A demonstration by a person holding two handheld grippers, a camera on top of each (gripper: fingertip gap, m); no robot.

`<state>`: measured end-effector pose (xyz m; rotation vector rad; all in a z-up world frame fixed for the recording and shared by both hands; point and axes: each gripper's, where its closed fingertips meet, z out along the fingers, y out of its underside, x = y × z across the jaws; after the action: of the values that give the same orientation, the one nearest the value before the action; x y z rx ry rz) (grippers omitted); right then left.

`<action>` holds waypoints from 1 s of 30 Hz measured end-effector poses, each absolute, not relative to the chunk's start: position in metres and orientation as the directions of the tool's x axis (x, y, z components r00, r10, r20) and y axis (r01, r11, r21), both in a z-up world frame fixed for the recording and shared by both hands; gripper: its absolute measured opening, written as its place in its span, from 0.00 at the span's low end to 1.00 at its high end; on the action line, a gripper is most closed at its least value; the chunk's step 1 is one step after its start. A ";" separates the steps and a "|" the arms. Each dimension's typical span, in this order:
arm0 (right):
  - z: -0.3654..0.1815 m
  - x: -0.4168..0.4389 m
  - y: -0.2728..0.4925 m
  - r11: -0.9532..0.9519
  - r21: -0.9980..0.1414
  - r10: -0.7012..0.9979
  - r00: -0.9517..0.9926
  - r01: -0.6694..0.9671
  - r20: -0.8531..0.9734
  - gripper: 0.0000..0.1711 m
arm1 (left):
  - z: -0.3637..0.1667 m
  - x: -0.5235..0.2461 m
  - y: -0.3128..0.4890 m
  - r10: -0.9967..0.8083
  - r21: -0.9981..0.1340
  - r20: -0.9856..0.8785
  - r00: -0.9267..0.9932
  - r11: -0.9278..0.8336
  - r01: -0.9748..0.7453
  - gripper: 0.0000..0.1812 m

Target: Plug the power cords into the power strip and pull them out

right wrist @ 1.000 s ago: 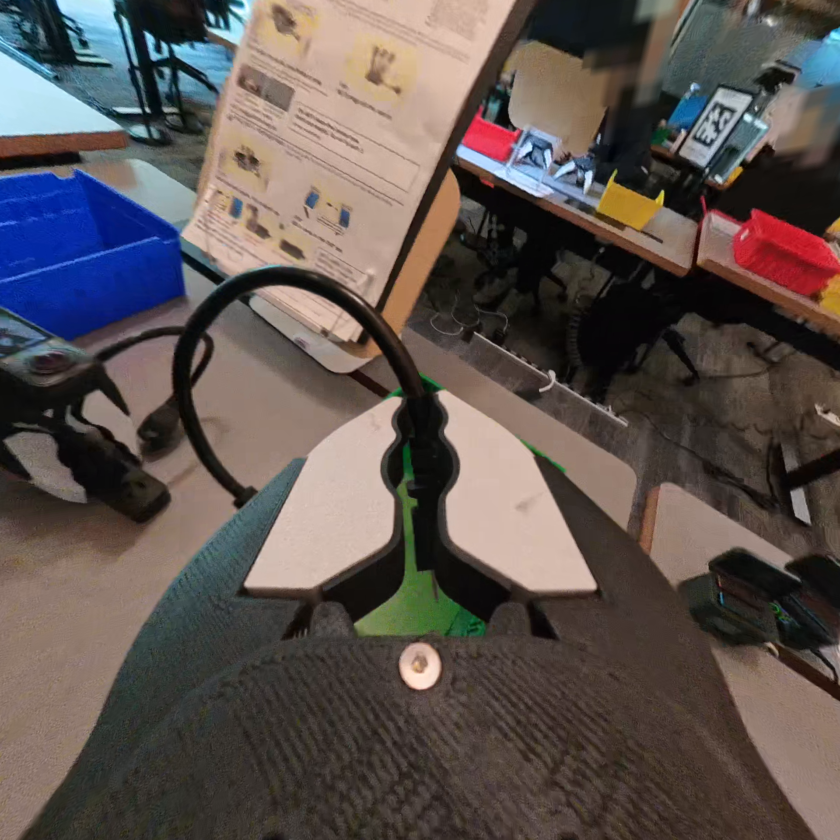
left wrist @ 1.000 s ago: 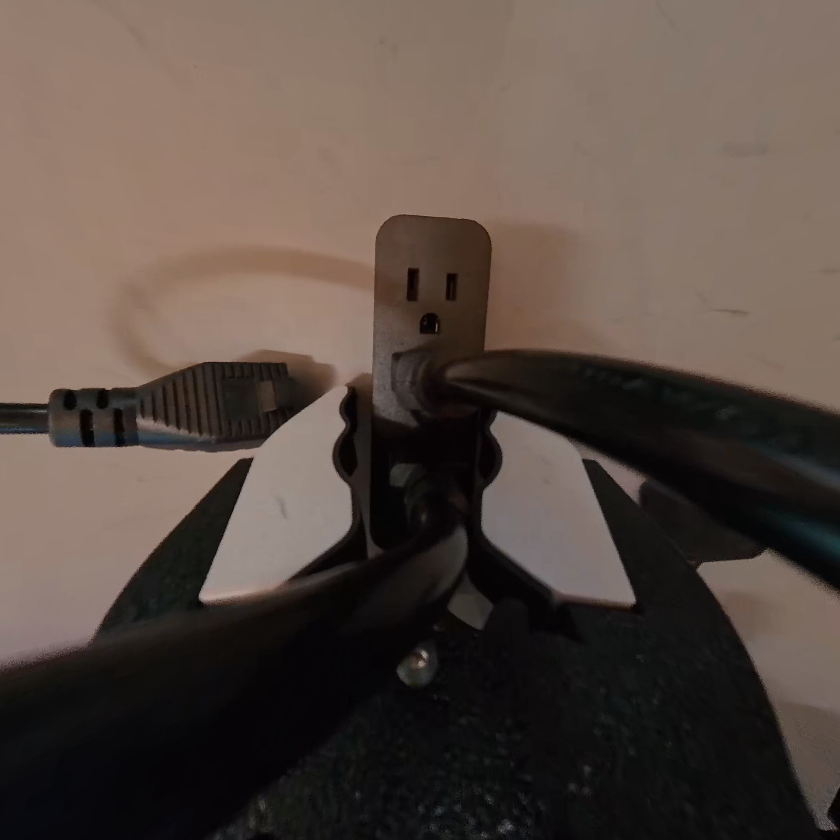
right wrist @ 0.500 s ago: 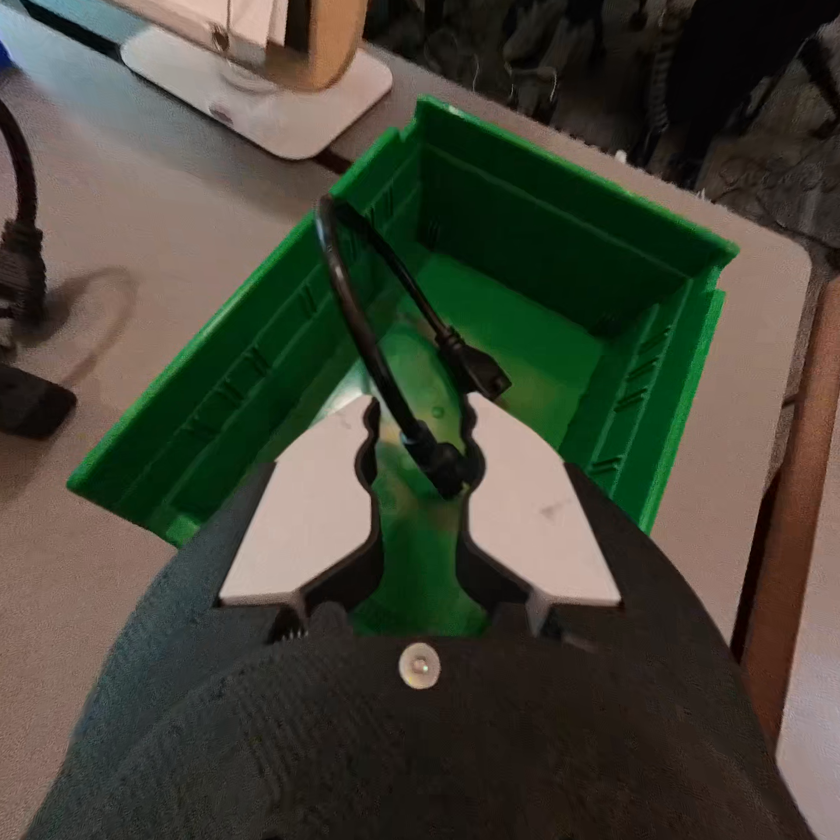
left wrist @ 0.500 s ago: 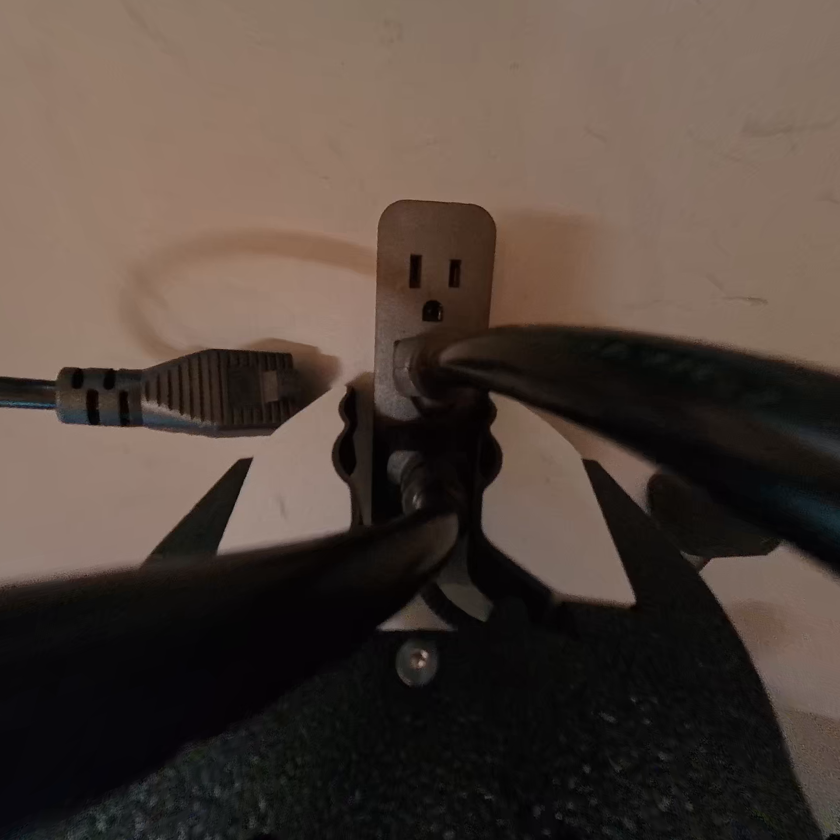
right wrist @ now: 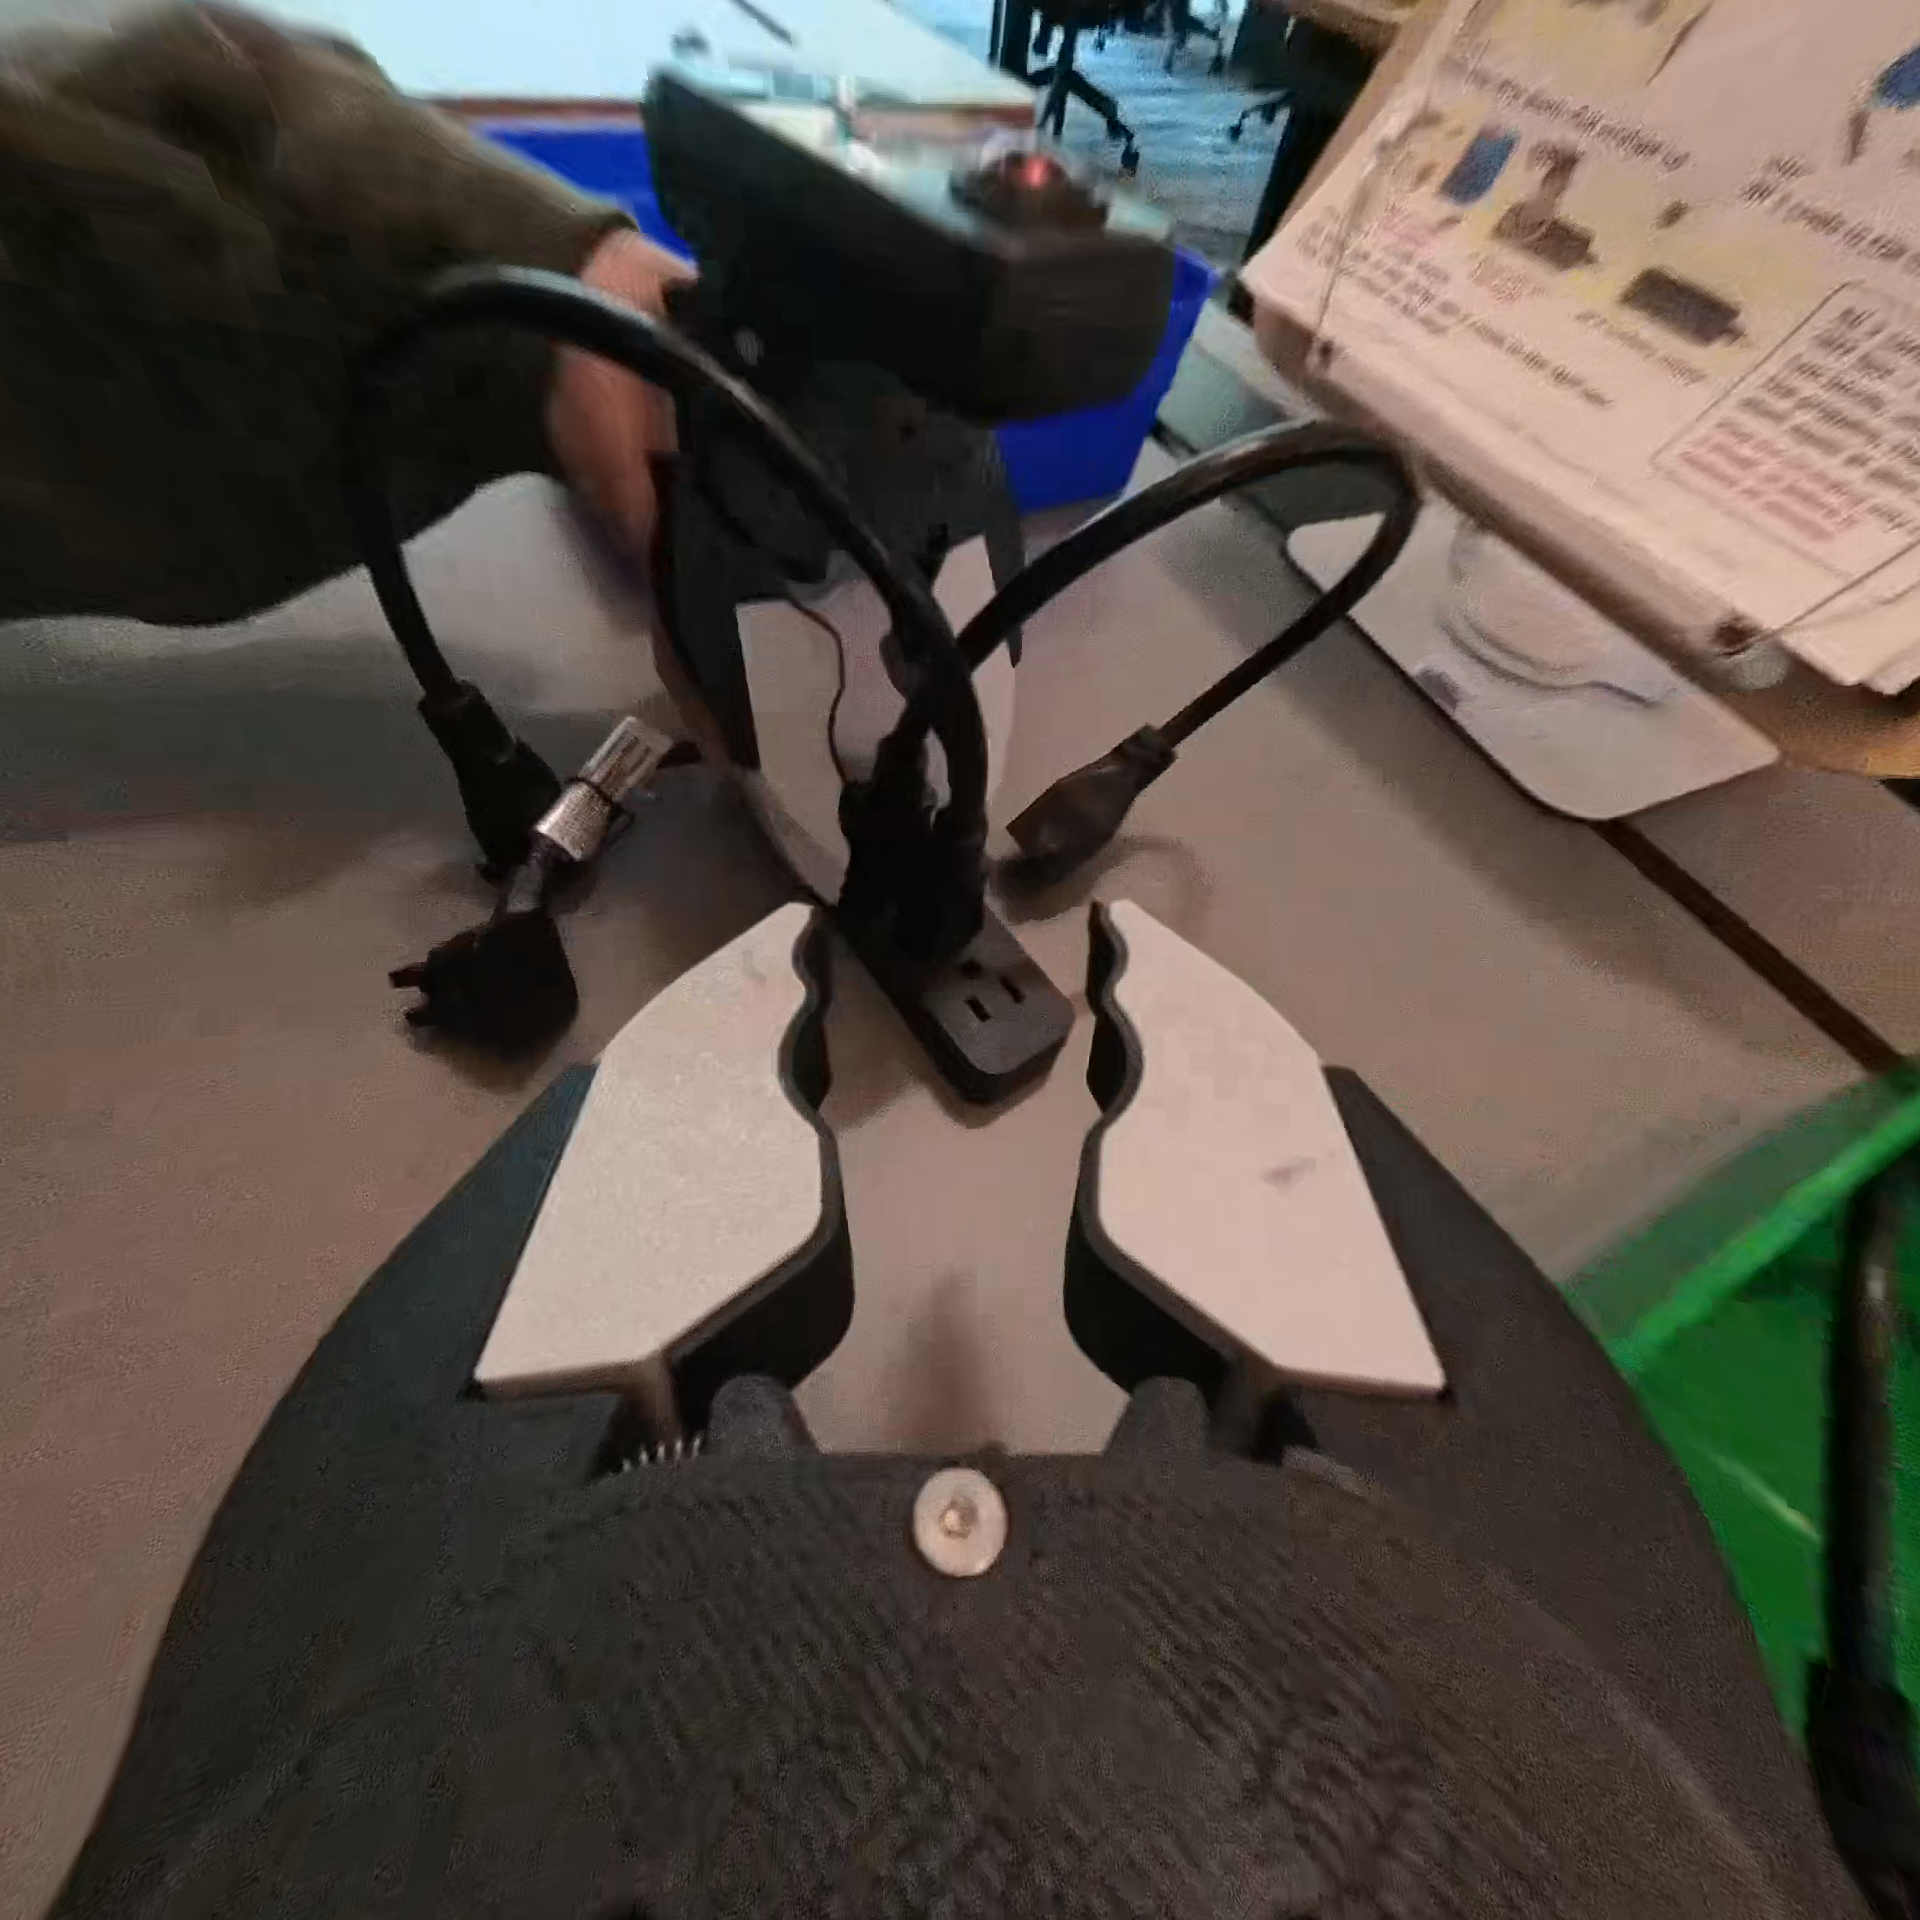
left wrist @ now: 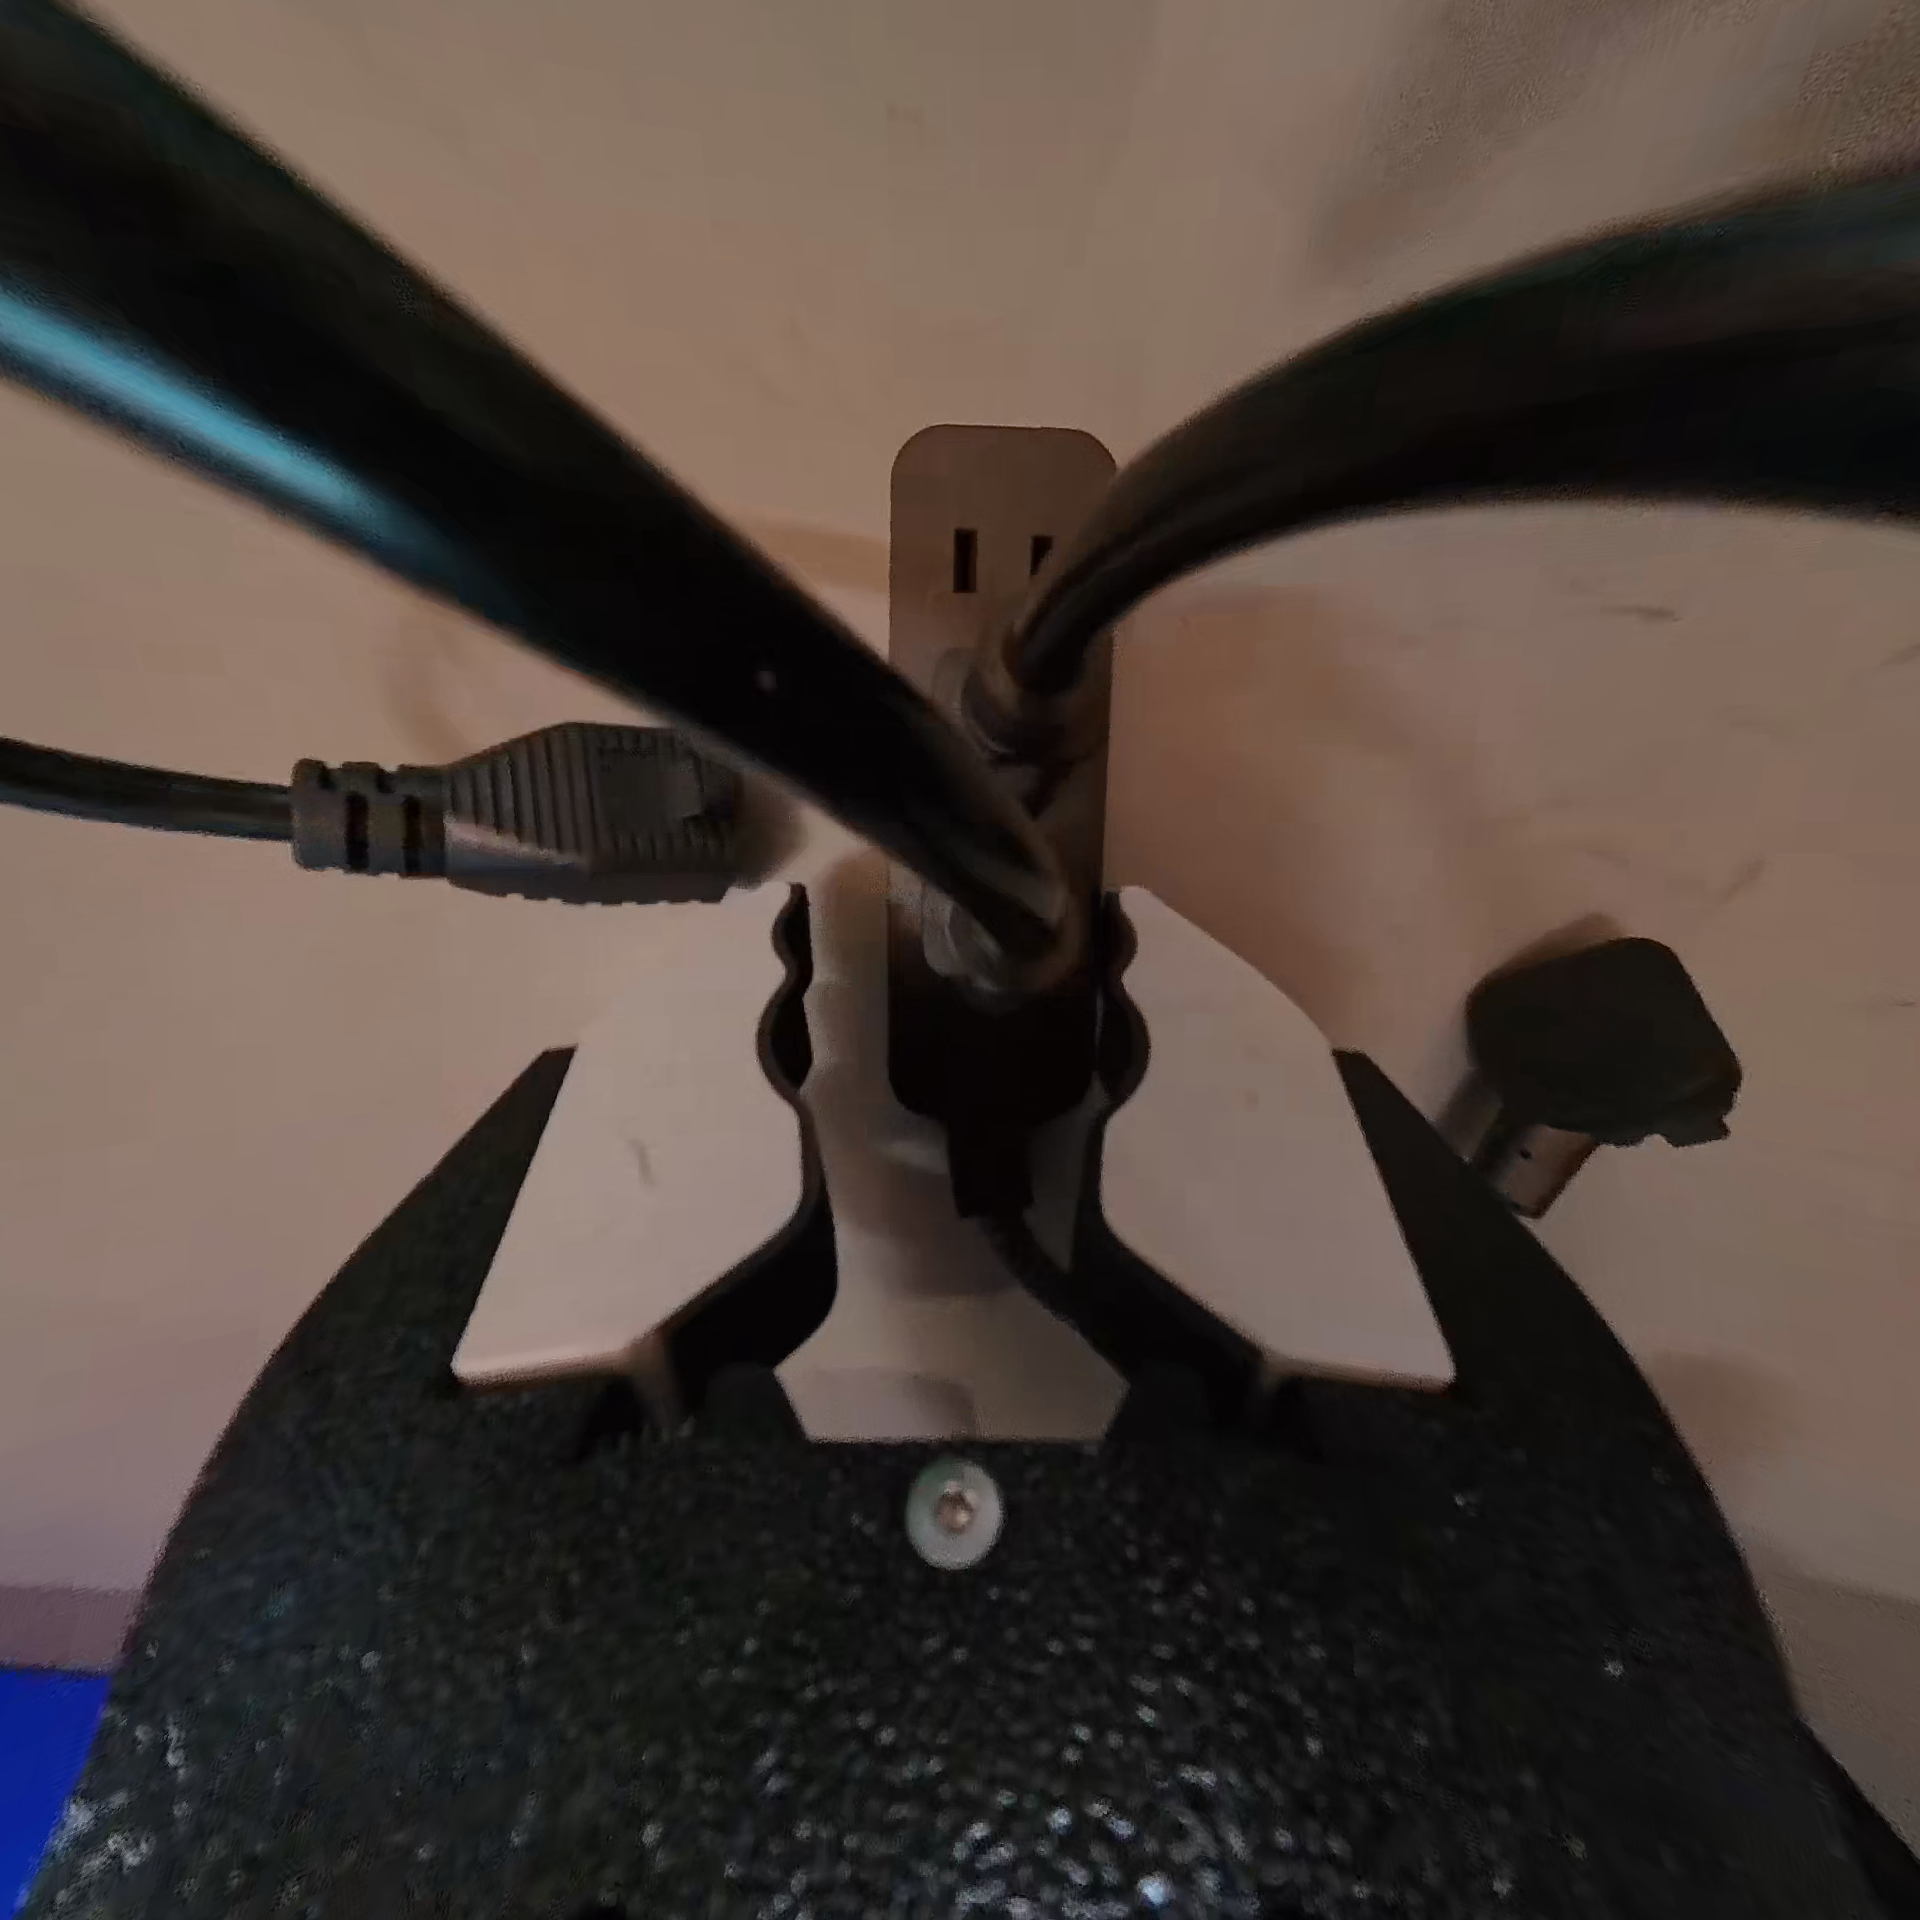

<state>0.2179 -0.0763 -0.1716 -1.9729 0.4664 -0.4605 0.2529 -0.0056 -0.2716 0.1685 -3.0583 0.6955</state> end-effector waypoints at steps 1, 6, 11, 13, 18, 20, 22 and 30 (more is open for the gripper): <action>-0.187 0.224 -0.067 -0.442 -0.886 -0.510 0.852 -0.142 0.119 0.27 | -0.271 0.251 -0.003 -0.108 -0.431 0.025 -0.994 0.896 -0.108 0.28; -0.209 0.244 -0.031 -0.369 -0.921 -0.446 0.893 -0.126 0.056 0.15 | -0.278 0.244 0.009 -0.117 -0.459 -0.018 -0.993 0.883 -0.095 0.23; -0.203 0.253 -0.025 -0.239 -0.966 -0.429 0.903 -0.103 0.010 0.05 | -0.280 0.246 0.007 -0.145 -0.530 -0.059 -0.988 0.843 -0.092 0.23; -0.203 0.252 -0.025 -0.224 -0.970 -0.405 0.914 -0.092 0.006 0.05 | -0.283 0.247 0.005 -0.135 -0.537 -0.082 -0.987 0.841 -0.070 0.23; -0.203 0.253 -0.025 -0.219 -0.973 -0.358 0.934 -0.076 0.008 0.05 | -0.286 0.249 0.001 -0.119 -0.520 -0.069 -0.990 0.852 -0.066 0.24; -0.202 0.253 -0.024 -0.210 -0.976 -0.348 0.937 -0.051 0.026 0.05 | -0.286 0.249 0.002 -0.109 -0.512 -0.073 -0.991 0.857 -0.056 0.24; -0.188 0.252 -0.021 -0.130 -0.991 -0.335 0.942 -0.020 0.024 0.06 | -0.286 0.249 0.002 -0.109 -0.512 -0.072 -0.991 0.857 -0.057 0.24; -0.187 0.253 -0.021 -0.093 -0.996 -0.320 0.947 -0.018 0.013 0.06 | -0.289 0.249 -0.002 -0.129 -0.599 -0.047 -0.990 0.797 -0.075 0.24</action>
<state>0.2531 -0.0207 -0.1869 -1.6506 0.2611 -0.2576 0.2491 -0.0016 -0.2887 0.1746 -3.0587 1.0145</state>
